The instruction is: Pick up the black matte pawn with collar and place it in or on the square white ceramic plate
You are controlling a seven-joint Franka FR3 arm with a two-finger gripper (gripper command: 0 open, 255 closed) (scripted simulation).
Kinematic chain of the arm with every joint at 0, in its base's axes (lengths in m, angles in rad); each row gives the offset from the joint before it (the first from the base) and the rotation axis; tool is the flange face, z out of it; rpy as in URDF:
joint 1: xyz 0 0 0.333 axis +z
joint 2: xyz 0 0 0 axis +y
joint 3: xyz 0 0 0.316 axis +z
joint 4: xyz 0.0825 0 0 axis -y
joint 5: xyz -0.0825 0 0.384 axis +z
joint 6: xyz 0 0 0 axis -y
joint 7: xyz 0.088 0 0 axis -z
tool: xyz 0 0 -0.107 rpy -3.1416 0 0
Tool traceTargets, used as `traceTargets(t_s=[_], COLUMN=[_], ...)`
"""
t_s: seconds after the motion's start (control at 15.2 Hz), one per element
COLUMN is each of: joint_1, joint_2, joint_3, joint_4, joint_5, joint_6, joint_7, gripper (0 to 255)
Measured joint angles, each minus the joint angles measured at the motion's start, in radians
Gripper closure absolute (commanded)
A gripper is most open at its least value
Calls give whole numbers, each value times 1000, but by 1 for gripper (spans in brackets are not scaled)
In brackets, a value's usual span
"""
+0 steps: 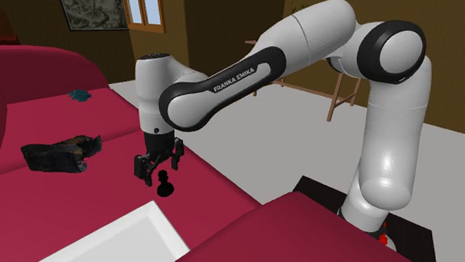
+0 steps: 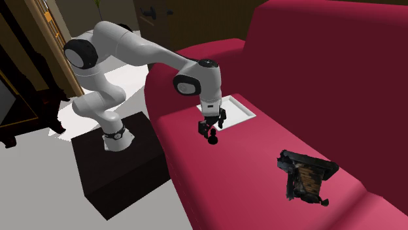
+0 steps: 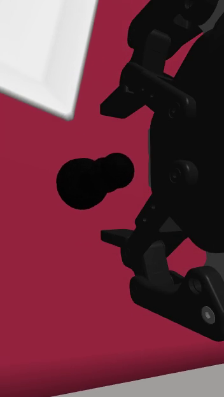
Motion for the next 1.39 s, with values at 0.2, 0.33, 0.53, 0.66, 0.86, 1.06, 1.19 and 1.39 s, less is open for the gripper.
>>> traceTargets(t_s=[0.2,0.33,0.53,0.66,0.86,1.06,1.19,1.39], joint_1=[0,0,0,0,0,0,-1,-3], joint_2=[1,1,1,1,1,-1,-6,-19], joint_3=[0,0,0,0,0,0,1,3], joint_4=[-1,-1,-1,-1,-1,2,20,45], joint_5=[-1,-1,-1,-1,-1,1,5,14], joint_6=[2,2,2,2,2,-3,-25,-61], joint_7=[1,1,1,1,1,0,-3,-8], gripper=[0,255,255,255,255,255,255,255])
